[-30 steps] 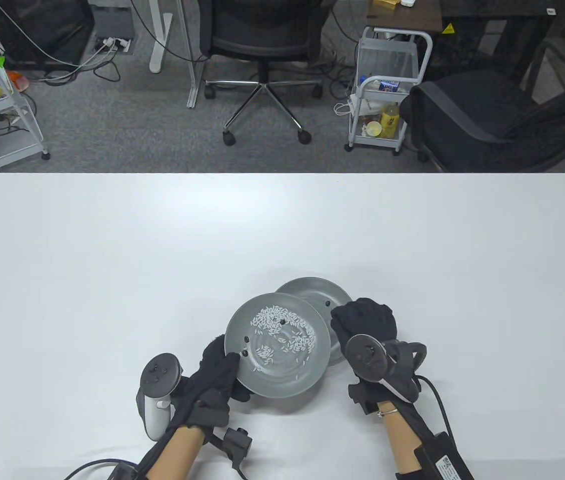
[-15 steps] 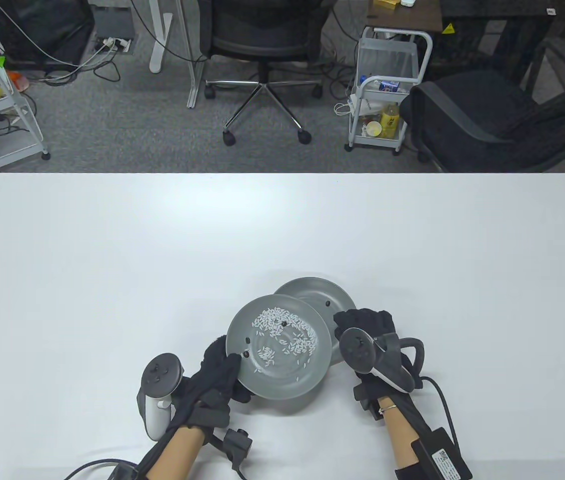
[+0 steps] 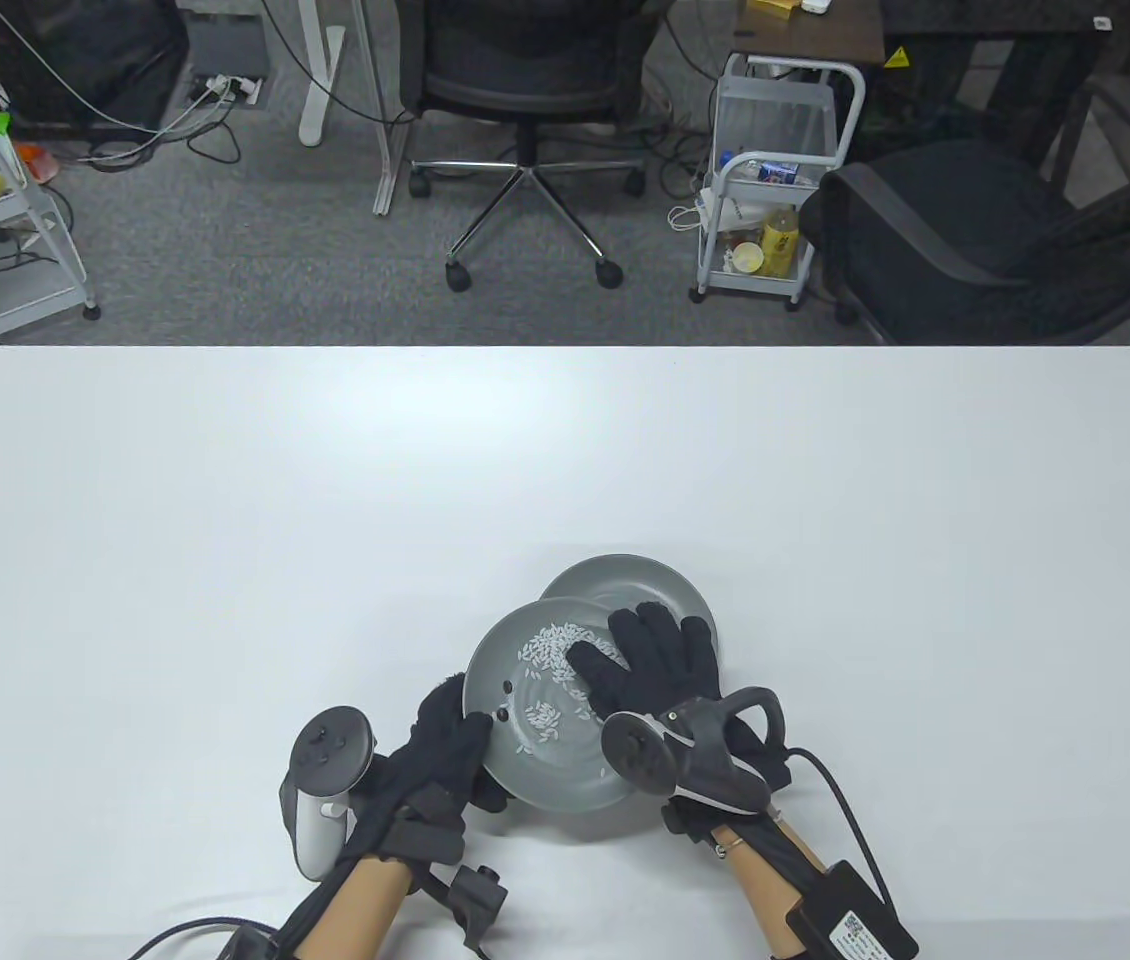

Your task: Pick coffee beans with hand pinch into plate

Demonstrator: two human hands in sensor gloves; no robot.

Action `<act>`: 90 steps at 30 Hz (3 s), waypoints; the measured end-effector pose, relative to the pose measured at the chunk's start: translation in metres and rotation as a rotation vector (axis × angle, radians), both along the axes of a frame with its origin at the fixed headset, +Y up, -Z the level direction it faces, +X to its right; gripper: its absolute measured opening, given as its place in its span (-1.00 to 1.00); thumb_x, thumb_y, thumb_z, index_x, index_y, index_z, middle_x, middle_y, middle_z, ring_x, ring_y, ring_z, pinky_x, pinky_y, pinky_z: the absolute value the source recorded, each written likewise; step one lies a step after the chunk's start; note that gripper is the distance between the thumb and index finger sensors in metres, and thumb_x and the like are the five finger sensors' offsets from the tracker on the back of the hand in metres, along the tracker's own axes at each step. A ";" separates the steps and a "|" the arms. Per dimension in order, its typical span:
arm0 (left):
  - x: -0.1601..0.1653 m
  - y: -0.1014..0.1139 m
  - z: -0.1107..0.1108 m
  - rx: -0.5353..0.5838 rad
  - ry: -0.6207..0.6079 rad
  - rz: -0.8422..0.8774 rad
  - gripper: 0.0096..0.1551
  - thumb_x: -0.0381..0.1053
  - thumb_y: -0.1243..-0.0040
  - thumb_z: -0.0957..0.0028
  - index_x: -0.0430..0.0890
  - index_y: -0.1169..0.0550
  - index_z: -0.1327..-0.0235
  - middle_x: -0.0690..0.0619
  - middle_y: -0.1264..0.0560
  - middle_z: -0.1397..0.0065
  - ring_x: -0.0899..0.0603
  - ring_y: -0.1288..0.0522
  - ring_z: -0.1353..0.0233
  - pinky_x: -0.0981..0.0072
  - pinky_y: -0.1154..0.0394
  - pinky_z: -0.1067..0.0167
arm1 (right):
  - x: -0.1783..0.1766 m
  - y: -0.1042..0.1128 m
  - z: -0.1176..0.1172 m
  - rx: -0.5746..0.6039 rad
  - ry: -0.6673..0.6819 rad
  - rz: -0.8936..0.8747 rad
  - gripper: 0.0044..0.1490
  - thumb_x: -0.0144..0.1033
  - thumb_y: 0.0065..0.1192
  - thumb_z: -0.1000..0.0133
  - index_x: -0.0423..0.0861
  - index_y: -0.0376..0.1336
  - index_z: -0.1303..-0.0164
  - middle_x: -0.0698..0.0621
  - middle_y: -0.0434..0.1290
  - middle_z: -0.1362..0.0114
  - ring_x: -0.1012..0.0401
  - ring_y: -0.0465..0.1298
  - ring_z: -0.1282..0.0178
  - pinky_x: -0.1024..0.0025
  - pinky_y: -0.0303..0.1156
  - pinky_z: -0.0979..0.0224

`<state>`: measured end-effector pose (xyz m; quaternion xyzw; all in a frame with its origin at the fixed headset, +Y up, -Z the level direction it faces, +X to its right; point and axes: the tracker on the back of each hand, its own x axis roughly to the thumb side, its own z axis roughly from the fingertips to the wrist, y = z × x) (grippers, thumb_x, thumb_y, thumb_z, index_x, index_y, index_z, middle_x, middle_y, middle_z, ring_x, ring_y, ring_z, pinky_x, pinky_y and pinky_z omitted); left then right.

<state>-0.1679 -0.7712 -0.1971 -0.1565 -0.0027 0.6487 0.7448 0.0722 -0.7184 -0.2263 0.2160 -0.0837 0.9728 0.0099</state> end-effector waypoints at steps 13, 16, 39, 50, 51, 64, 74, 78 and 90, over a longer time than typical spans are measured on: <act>0.002 0.002 0.000 0.011 -0.018 0.004 -0.33 -0.12 0.06 -0.40 -0.29 0.00 -0.62 -0.26 -0.36 -0.50 -0.21 -0.62 -0.04 0.16 -0.62 0.09 | 0.004 0.000 -0.001 0.037 -0.016 -0.079 -0.52 -0.03 0.05 -0.42 0.20 0.20 -0.56 -0.10 0.18 -0.74 -0.17 0.12 -0.75 -0.28 0.00 -0.65; 0.002 0.003 0.000 0.016 -0.017 0.003 -0.33 -0.12 0.05 -0.40 -0.30 -0.01 -0.61 -0.27 -0.37 -0.48 -0.20 -0.63 -0.02 0.17 -0.62 0.11 | 0.003 0.001 0.000 0.070 -0.022 -0.065 -0.56 -0.02 0.09 -0.39 0.20 0.24 -0.48 -0.08 0.23 -0.70 -0.16 0.16 -0.73 -0.29 0.03 -0.64; 0.002 0.005 0.001 0.049 0.006 0.030 -0.33 -0.13 0.04 -0.39 -0.35 -0.02 -0.58 -0.31 -0.38 -0.45 -0.22 -0.64 0.03 0.19 -0.64 0.17 | 0.002 0.003 0.003 0.112 0.011 -0.049 -0.60 0.00 0.15 -0.34 0.16 0.31 -0.36 0.11 0.38 -0.51 0.03 0.32 -0.66 -0.22 0.10 -0.66; 0.004 0.006 0.002 0.052 0.008 0.007 -0.34 -0.14 0.05 -0.39 -0.35 -0.02 -0.58 -0.30 -0.38 -0.45 -0.20 -0.64 0.02 0.20 -0.64 0.17 | 0.001 0.005 0.004 0.155 0.023 0.008 -0.59 0.00 0.10 -0.35 0.12 0.30 -0.35 0.08 0.38 -0.48 0.01 0.34 -0.62 -0.20 0.10 -0.67; 0.004 0.006 0.002 0.053 0.007 0.007 -0.34 -0.14 0.06 -0.39 -0.34 -0.01 -0.58 -0.29 -0.38 -0.46 -0.21 -0.64 0.01 0.21 -0.64 0.16 | 0.002 0.007 0.004 0.159 0.022 -0.008 -0.59 -0.01 0.09 -0.35 0.12 0.29 -0.36 0.08 0.36 -0.49 0.02 0.32 -0.63 -0.20 0.09 -0.68; -0.009 -0.001 0.000 -0.024 0.096 0.050 -0.33 -0.12 0.09 -0.41 -0.29 0.03 -0.61 -0.25 -0.34 -0.51 -0.21 -0.61 -0.06 0.16 -0.61 0.08 | 0.065 -0.004 -0.024 0.059 -0.295 -0.127 -0.60 -0.07 0.12 -0.39 0.03 0.31 -0.36 -0.02 0.39 -0.45 -0.08 0.36 -0.55 -0.23 0.14 -0.60; -0.007 -0.001 0.000 -0.024 0.071 0.042 -0.33 -0.12 0.08 -0.42 -0.28 0.03 -0.61 -0.25 -0.34 -0.51 -0.21 -0.61 -0.06 0.16 -0.61 0.07 | 0.054 -0.023 -0.029 -0.016 -0.286 0.057 -0.57 -0.12 0.06 -0.42 0.04 0.30 -0.46 -0.03 0.35 -0.56 -0.09 0.32 -0.61 -0.24 0.10 -0.63; -0.006 -0.001 -0.001 -0.019 0.065 0.042 -0.33 -0.12 0.08 -0.42 -0.28 0.03 -0.62 -0.25 -0.34 -0.52 -0.21 -0.61 -0.06 0.16 -0.61 0.07 | 0.050 0.010 -0.015 0.131 -0.240 -0.077 -0.51 -0.11 -0.04 -0.47 0.01 0.20 -0.57 -0.10 0.28 -0.62 -0.15 0.26 -0.62 -0.25 0.07 -0.62; 0.000 0.000 0.000 -0.002 0.022 0.016 -0.33 -0.12 0.08 -0.41 -0.28 0.02 -0.62 -0.25 -0.35 -0.51 -0.21 -0.62 -0.06 0.17 -0.62 0.08 | -0.054 0.011 0.028 -0.058 0.173 0.053 -0.44 -0.03 -0.08 -0.46 0.24 0.06 -0.70 -0.15 0.05 -0.83 -0.18 -0.03 -0.80 -0.27 -0.12 -0.70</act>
